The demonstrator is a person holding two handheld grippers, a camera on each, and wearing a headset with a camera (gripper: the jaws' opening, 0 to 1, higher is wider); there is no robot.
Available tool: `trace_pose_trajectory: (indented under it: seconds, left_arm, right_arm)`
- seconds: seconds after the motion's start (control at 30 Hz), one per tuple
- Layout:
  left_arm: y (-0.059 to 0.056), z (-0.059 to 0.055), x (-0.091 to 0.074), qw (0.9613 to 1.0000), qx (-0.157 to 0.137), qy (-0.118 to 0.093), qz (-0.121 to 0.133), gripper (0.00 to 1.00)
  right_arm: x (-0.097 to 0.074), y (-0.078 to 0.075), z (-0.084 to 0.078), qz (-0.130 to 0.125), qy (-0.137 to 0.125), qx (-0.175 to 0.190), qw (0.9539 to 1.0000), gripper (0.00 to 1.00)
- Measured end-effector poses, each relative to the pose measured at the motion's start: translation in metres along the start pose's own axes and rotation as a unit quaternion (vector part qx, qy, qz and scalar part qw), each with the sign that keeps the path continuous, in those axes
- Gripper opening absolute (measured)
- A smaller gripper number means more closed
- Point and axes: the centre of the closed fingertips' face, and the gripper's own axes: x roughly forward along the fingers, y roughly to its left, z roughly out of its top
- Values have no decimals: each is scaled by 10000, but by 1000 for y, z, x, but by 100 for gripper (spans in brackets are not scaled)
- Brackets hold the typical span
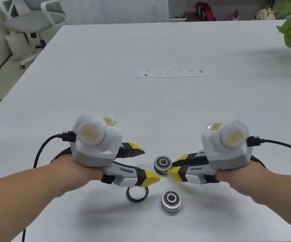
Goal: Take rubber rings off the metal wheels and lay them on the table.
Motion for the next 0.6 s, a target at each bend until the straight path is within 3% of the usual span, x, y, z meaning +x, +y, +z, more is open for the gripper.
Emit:
trace_pose_trajectory:
  seconds: [0.17,0.6]
  left_arm:
    - [-2,7,6,9999,-97,-91,-49,43]
    - [-3,8,20,10000,-78,-14,-16,33]
  right_arm:
    - [-1,0,0,-3,-18,25,10000,13]
    - [-2,0,-1,-21,-48,63,10000,12]
